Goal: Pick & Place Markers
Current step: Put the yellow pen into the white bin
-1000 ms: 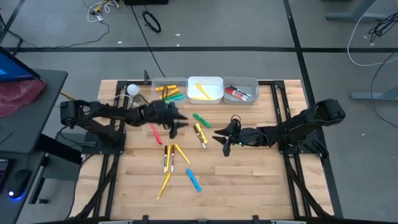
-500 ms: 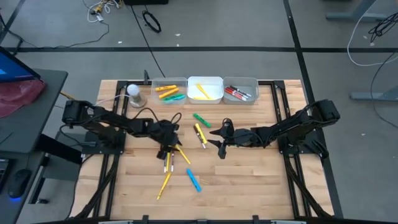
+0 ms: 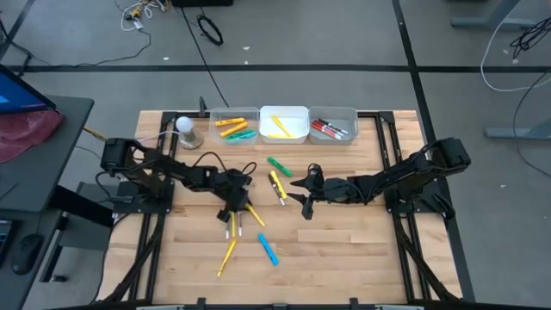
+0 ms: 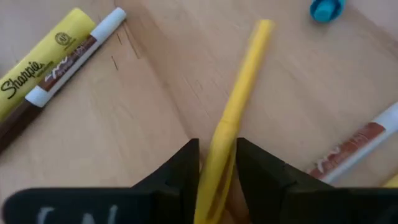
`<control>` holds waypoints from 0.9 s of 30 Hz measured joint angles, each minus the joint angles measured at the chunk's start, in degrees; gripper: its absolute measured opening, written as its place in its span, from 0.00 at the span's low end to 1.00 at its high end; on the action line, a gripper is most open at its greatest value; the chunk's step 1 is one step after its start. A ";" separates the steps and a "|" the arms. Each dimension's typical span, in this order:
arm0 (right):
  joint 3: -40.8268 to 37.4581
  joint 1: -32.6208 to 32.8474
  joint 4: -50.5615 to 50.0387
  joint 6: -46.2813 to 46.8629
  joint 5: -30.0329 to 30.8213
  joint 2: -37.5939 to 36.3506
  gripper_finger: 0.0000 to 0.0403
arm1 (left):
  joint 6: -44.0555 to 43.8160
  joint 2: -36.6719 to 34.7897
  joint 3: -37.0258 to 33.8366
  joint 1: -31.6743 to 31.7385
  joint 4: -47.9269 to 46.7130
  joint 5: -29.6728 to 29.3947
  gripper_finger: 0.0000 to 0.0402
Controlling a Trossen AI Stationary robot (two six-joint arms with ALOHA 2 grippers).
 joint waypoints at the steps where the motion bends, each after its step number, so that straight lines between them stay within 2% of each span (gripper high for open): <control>1: 0.00 0.01 -0.01 -0.02 0.00 0.00 0.47 | 0.02 0.06 -0.02 0.33 0.28 0.19 0.24; 6: 0.00 -0.01 -0.34 -0.02 0.00 0.00 0.47 | -0.25 0.18 0.04 1.74 2.04 -0.60 0.13; 11: 0.00 0.16 -2.97 -0.84 -0.33 -1.13 0.47 | -2.46 -0.23 0.15 1.82 2.06 -0.88 0.12; 13: 0.00 0.26 -5.92 -0.85 -1.90 -3.26 0.47 | -4.86 -1.78 0.32 1.66 1.74 -1.64 0.08; 17: 0.02 0.34 -14.56 1.93 -3.48 -9.66 0.47 | -9.77 -7.16 3.18 1.89 -3.21 -3.93 0.01; 22: 0.00 0.32 -21.42 4.30 -2.81 -15.82 0.47 | -11.93 -12.77 12.74 3.67 -17.36 -7.93 0.01; 25: 0.02 0.32 -21.69 4.73 -2.38 -16.57 0.47 | -10.50 -14.06 18.05 4.79 -25.19 -7.90 0.01; 27: 0.00 0.32 -22.02 4.74 -2.36 -16.41 0.47 | -8.76 -13.78 19.06 5.47 -27.64 -5.56 0.03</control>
